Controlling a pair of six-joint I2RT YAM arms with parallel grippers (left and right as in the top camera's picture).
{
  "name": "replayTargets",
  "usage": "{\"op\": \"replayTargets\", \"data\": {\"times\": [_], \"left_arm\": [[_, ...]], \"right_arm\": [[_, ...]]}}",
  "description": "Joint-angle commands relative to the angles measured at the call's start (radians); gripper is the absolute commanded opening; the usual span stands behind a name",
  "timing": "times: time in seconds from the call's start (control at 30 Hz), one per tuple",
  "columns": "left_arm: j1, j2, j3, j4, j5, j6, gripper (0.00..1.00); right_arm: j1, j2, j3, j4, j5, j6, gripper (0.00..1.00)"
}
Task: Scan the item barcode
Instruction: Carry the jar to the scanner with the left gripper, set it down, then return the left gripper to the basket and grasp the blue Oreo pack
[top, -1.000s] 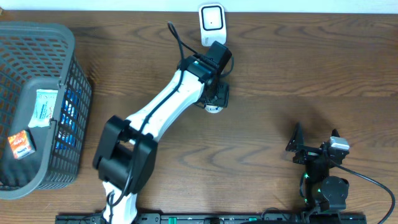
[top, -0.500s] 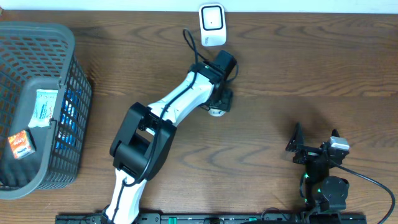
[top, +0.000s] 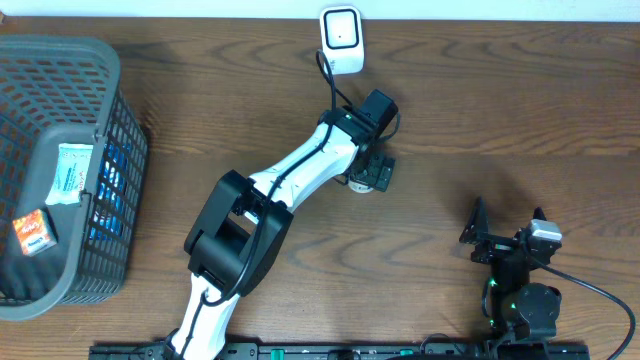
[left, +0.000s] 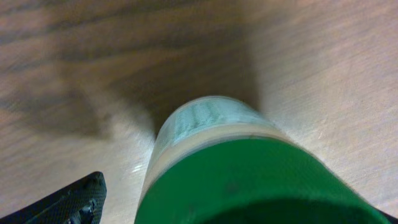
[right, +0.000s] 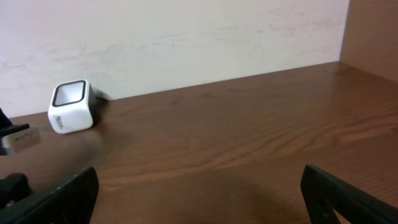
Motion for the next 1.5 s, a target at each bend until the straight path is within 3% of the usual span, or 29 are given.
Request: {"op": "replayTargets", "data": {"times": [0.0,0.23,0.43,0.67,0.8,0.97,1.1,1.3,1.4,1.47], "left_arm": [[0.004,-0.067,0.120,-0.070,-0.021,0.076,0.98],[0.024,-0.274,0.336,-0.206,-0.021,0.113,0.98],[0.118,-0.505,0.342,-0.264,-0.029,0.206,0.98],[0.388,-0.780,0.341,-0.349,-0.320,0.218,0.98],[0.623,-0.861,0.337,-0.356,-0.431,0.131,0.98],[0.944,-0.857,0.275,-0.359,-0.439,-0.109,0.98],[1.120,-0.799,0.164,-0.381,-0.390,-0.277,0.98],[1.239,-0.663,-0.027,-0.320,-0.193,-0.259,0.98],[1.262,-0.587,-0.077,-0.276,-0.126,-0.160,0.98],[1.266,-0.518,-0.088,-0.256,-0.050,-0.022,0.98]], "right_arm": [[-0.012,-0.006,-0.001,-0.003,0.009,-0.014,0.99],[-0.012,-0.006,-0.001,-0.003,0.009,-0.014,0.99],[-0.012,-0.006,-0.001,-0.003,0.009,-0.014,0.99],[-0.012,-0.006,-0.001,-0.003,0.009,-0.014,0.99],[-0.012,-0.006,-0.001,-0.003,0.009,-0.014,0.99],[-0.012,-0.006,-0.001,-0.003,0.009,-0.014,0.99],[-0.012,-0.006,-0.001,-0.003,0.009,-0.014,0.99],[-0.012,-0.006,-0.001,-0.003,0.009,-0.014,0.99],[-0.012,-0.006,-0.001,-0.003,0.009,-0.014,0.99],[-0.012,-0.006,-0.001,-0.003,0.009,-0.014,0.99]]}}
